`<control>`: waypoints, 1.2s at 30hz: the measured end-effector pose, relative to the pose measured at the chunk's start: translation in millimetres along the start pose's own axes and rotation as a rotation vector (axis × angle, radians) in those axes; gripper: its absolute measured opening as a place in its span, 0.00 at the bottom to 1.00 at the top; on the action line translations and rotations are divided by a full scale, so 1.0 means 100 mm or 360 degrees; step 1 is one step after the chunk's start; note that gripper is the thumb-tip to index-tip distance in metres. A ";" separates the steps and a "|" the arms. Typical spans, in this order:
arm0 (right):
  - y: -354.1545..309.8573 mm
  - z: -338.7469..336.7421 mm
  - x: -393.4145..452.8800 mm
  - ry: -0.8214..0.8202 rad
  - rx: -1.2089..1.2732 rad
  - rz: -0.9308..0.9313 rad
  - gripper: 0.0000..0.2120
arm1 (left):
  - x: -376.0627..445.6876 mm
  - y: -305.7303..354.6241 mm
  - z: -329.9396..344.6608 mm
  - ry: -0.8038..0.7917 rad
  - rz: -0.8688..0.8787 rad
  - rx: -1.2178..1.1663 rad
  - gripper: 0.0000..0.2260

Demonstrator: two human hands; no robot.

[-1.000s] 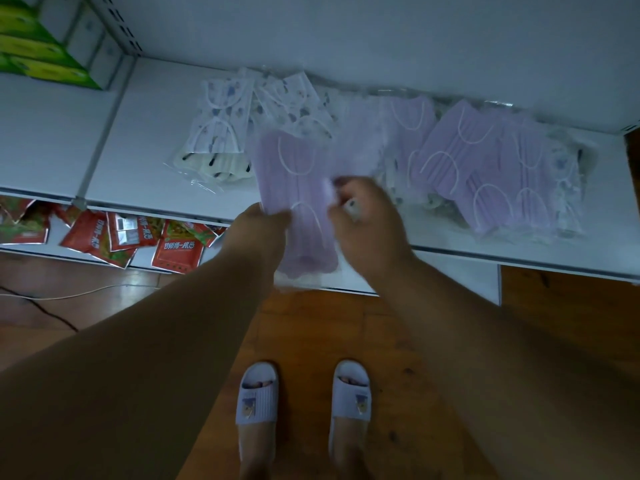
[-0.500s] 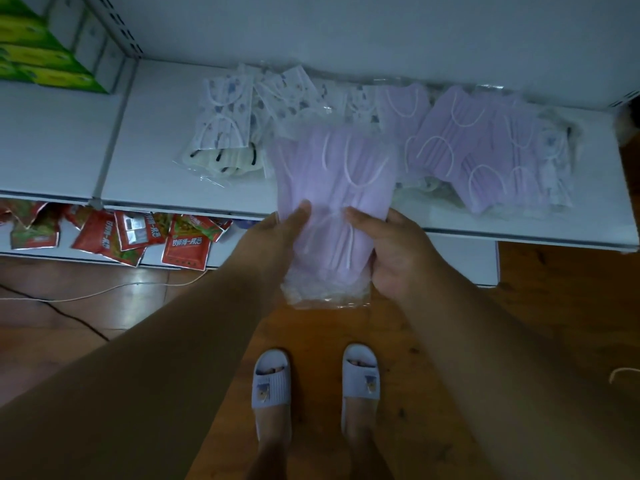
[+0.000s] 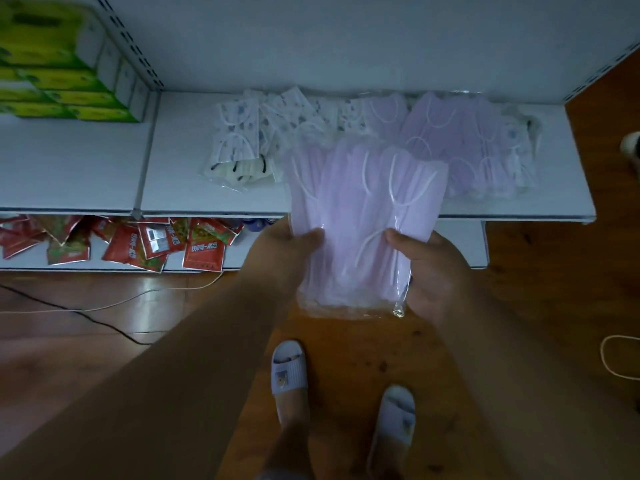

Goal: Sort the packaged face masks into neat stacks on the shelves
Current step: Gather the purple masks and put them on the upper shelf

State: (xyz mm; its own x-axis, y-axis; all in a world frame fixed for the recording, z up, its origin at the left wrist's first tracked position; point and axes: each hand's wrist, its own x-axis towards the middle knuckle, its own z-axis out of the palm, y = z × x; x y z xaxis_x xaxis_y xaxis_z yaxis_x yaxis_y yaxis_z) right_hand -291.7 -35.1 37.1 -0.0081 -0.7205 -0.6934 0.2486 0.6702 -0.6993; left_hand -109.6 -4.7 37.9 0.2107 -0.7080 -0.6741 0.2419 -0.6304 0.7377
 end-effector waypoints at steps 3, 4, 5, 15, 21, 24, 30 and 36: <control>-0.04 -0.05 -0.21 -0.0080 -0.0041 -0.0018 0.09 | -0.21 -0.02 0.02 0.0001 0.0079 0.0018 0.15; -0.06 -0.08 -0.30 -0.0086 -0.0042 -0.0033 0.09 | -0.30 -0.03 0.05 0.0014 0.0083 0.0000 0.16; -0.08 -0.12 -0.39 -0.0088 -0.0036 -0.0048 0.10 | -0.41 -0.03 0.08 0.0025 0.0089 -0.0027 0.16; -0.80 -1.01 -1.89 -0.0179 -0.0131 -0.0142 0.09 | -2.31 0.31 0.75 -0.0003 0.0130 -0.0309 0.07; -1.21 -1.49 -2.65 -0.0095 -0.0118 -0.0311 0.07 | -3.25 0.43 1.31 0.0136 0.0360 -0.0282 0.05; -1.45 -1.63 -2.89 -0.0052 -0.0116 -0.0461 0.07 | -3.49 0.62 1.52 0.0083 0.0488 -0.0232 0.07; -1.97 -1.61 -3.21 -0.0166 -0.0120 -0.0514 0.07 | -3.76 1.06 1.73 0.0139 0.0559 -0.0304 0.04; -2.19 -1.30 -3.30 -0.0232 -0.0170 -0.0575 0.04 | -3.87 1.28 1.52 0.0237 0.0630 -0.0427 0.01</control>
State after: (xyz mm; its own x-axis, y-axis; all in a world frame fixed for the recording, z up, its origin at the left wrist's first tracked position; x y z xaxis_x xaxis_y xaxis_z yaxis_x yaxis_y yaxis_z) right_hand -469.3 78.5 396.7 0.0628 -0.9257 -0.3730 0.1527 0.3783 -0.9130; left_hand -304.3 139.9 399.3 0.4637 -0.8109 -0.3570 0.3467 -0.2047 0.9154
